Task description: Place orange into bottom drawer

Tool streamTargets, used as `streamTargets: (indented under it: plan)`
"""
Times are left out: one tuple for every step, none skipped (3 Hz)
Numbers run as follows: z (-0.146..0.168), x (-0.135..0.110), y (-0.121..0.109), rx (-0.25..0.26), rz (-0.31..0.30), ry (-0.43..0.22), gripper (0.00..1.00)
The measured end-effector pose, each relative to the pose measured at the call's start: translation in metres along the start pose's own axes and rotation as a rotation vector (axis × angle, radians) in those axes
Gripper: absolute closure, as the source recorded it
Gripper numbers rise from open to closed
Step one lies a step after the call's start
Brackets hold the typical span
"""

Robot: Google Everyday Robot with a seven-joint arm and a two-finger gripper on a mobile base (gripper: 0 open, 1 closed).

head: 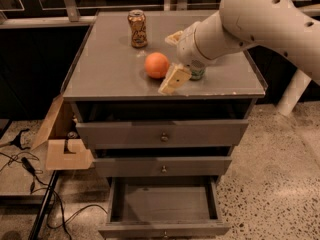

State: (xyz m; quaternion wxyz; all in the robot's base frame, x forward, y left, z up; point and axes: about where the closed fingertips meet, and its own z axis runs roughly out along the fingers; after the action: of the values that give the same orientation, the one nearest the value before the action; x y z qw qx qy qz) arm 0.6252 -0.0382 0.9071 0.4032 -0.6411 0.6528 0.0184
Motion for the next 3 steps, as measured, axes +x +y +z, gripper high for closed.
streamTargets:
  plan:
    - [0.017, 0.002, -0.011, 0.002, 0.008, 0.0, 0.25]
    - [0.027, 0.002, -0.018, 0.003, 0.009, -0.001, 0.25]
    - [0.04, 0.006, -0.029, 0.006, 0.015, 0.005, 0.23]
